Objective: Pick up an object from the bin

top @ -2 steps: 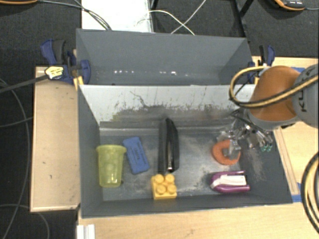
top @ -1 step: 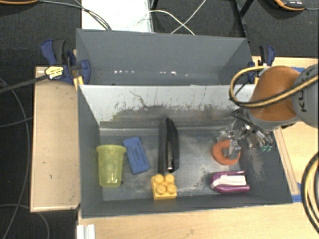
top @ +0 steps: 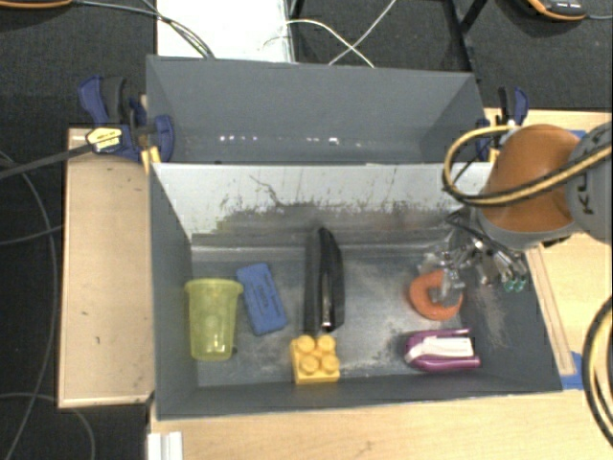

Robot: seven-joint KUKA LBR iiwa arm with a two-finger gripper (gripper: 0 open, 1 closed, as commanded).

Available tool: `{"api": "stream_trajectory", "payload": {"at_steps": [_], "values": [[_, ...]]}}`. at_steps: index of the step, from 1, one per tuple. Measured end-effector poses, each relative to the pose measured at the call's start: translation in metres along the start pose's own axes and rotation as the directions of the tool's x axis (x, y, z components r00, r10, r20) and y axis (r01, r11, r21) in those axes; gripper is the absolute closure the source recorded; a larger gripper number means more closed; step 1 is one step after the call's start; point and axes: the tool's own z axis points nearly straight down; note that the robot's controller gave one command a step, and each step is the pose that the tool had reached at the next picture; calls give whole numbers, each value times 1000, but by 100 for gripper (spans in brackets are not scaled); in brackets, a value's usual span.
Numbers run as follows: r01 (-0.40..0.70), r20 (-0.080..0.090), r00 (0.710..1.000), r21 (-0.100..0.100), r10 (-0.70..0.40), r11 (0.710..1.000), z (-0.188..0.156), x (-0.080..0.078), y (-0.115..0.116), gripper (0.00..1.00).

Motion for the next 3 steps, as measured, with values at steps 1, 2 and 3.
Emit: {"api": "stream_trajectory", "payload": {"at_steps": [1, 2, 3], "values": [[-1, 5, 1000, 2, 1, 1000, -26, -1, 0, 100], [-1, 3, 1000, 1, 1, 1000, -46, -1, 0, 100], [-2, 6, 1000, 2, 2, 1000, -61, -2, 0, 100]]}}
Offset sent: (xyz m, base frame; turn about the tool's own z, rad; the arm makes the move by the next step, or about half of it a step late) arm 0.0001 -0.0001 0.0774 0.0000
